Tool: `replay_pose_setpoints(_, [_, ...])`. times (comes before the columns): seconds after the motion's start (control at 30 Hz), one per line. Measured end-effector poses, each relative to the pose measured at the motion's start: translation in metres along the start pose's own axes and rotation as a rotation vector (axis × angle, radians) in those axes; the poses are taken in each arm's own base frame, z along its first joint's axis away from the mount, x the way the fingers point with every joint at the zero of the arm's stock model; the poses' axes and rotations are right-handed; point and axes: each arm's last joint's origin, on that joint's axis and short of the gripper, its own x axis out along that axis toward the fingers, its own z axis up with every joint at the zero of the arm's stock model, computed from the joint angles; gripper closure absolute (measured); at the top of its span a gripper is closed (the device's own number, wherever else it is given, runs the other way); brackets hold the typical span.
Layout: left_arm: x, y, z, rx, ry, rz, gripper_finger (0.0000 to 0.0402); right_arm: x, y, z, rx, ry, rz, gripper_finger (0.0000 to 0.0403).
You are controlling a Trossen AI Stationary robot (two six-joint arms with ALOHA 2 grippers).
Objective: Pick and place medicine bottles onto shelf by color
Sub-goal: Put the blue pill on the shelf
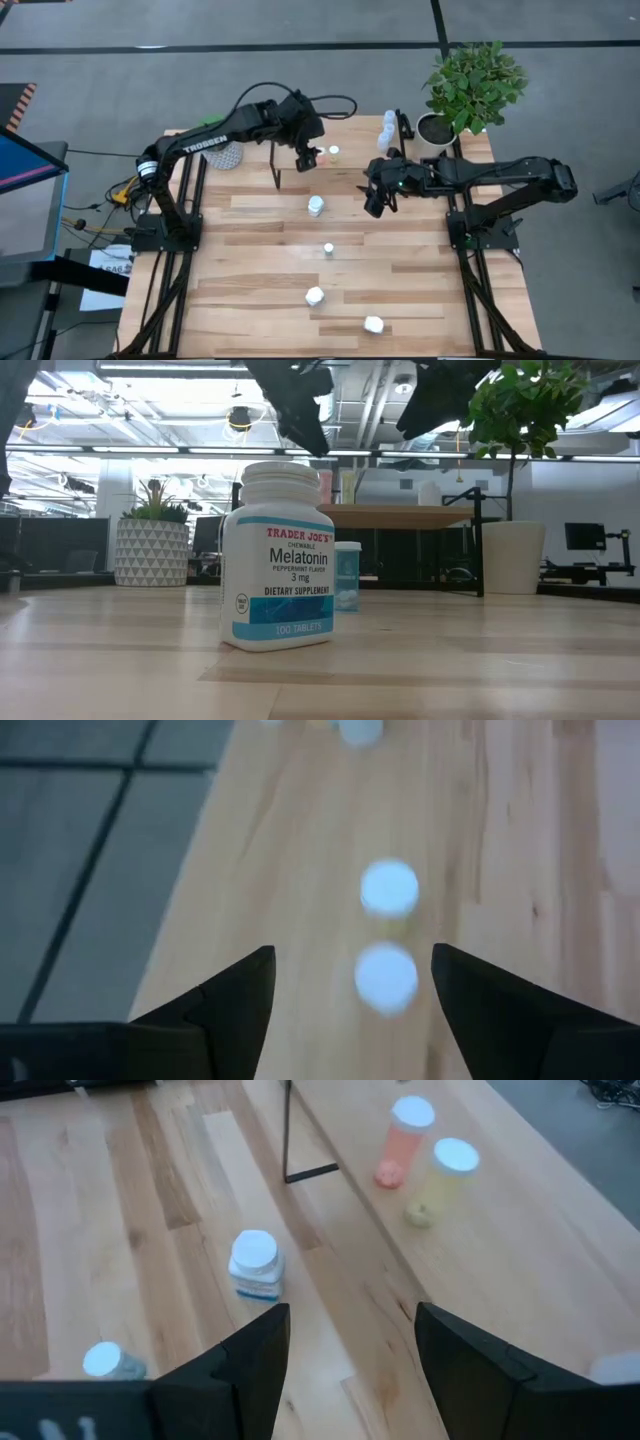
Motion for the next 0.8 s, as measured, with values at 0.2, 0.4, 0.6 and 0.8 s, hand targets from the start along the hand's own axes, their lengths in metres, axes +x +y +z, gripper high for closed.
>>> replay_pose_setpoints(0.2, [-0.015, -0.003, -0.01, -0.015, 0.173, -0.067, 0.0145, -0.006, 0.024, -0.005, -0.045, 0.007, 0.121, 0.0164])
replay_pose_setpoints(0.4, [-0.02, -0.01, -0.027, -0.066, 0.348, -0.149, 0.0145, -0.006, 0.057, -0.041, -0.099, 0.069, 0.215, 0.0164])
replay_pose_setpoints(0.6, [-0.035, -0.014, -0.034, -0.13, 0.425, -0.153, 0.0145, -0.007, 0.08, -0.065, -0.064, 0.046, 0.298, 0.0164])
replay_pose_setpoints(0.8, [-0.057, -0.023, -0.042, -0.167, 0.513, -0.166, 0.0145, 0.019, 0.101, -0.086, -0.038, 0.098, 0.288, 0.0164])
